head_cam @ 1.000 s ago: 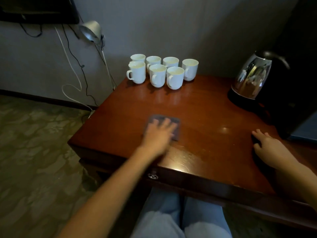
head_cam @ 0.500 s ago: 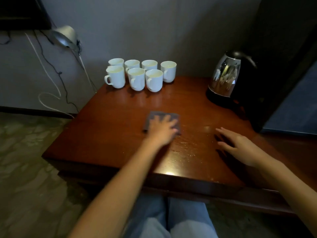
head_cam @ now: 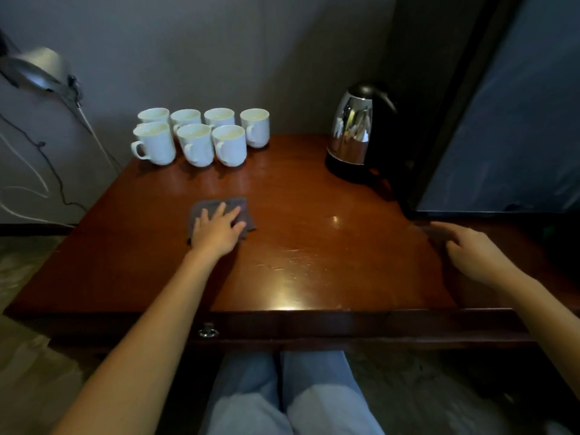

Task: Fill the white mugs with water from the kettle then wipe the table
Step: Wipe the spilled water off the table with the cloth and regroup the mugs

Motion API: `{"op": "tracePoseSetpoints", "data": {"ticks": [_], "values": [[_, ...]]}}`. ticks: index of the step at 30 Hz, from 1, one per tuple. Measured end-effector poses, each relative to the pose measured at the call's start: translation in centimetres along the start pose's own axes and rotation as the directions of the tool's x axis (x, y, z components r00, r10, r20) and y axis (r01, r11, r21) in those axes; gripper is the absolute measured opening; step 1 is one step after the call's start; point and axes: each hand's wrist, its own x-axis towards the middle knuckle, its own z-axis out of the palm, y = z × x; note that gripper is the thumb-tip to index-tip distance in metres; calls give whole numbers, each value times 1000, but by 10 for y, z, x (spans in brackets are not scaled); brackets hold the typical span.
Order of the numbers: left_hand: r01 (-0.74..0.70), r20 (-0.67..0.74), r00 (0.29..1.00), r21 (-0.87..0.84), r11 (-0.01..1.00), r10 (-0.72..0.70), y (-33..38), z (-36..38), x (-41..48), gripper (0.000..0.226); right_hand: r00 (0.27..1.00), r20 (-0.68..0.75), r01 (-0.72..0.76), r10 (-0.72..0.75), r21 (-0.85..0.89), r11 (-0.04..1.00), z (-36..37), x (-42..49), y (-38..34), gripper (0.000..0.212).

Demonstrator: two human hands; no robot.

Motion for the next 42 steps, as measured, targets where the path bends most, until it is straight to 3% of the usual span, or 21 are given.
{"op": "tracePoseSetpoints", "data": {"ticks": [2,5,9,14,16,22,25,28,29,31,33,37,39,42], "values": [[30,11,999,47,998,-30,27,6,-1,52,1000,-8,25,-25,-3,1000,1,-5,2,48],[-228,-17,973,95,969,230,121,33,-34,51,999,12,46,-47,57,997,4,-13,-6,49],[-653,124,755,56,756,643,230,67,-117,49,973,16,231,-232,60,971,6,-29,-21,55],[-840,82,516,-146,523,852,192,51,-121,44,877,218,425,-428,62,903,30,-64,-30,48],[-833,112,474,-263,486,873,155,40,-112,40,842,249,471,-480,97,877,47,-73,-42,49],[-749,-8,621,-301,590,784,103,24,-94,48,831,288,526,-475,-132,840,90,-53,-63,60],[-697,-82,687,-357,622,722,99,15,-78,46,918,237,366,-317,-200,909,69,-9,-27,53],[-713,-43,680,-275,645,732,102,4,-52,39,982,164,145,-98,-302,942,48,29,-4,51],[-718,-39,679,-246,652,733,105,2,-41,38,989,113,128,-93,-356,926,52,35,-10,50],[-719,-70,686,-210,662,724,116,-4,-16,35,959,8,259,-285,-436,862,72,28,-44,49],[-695,-108,716,-204,689,690,127,-10,4,31,869,61,470,-490,-409,782,111,1,-83,51],[-597,-80,798,-234,767,597,122,-24,25,27,782,182,616,-596,-376,692,126,-22,-104,54],[-491,-40,865,-276,827,500,105,-35,24,26,880,185,474,-438,-423,773,102,-7,-62,65],[-308,-9,946,-343,887,325,79,-51,11,26,988,100,145,-114,-399,905,63,4,-3,58]]}}
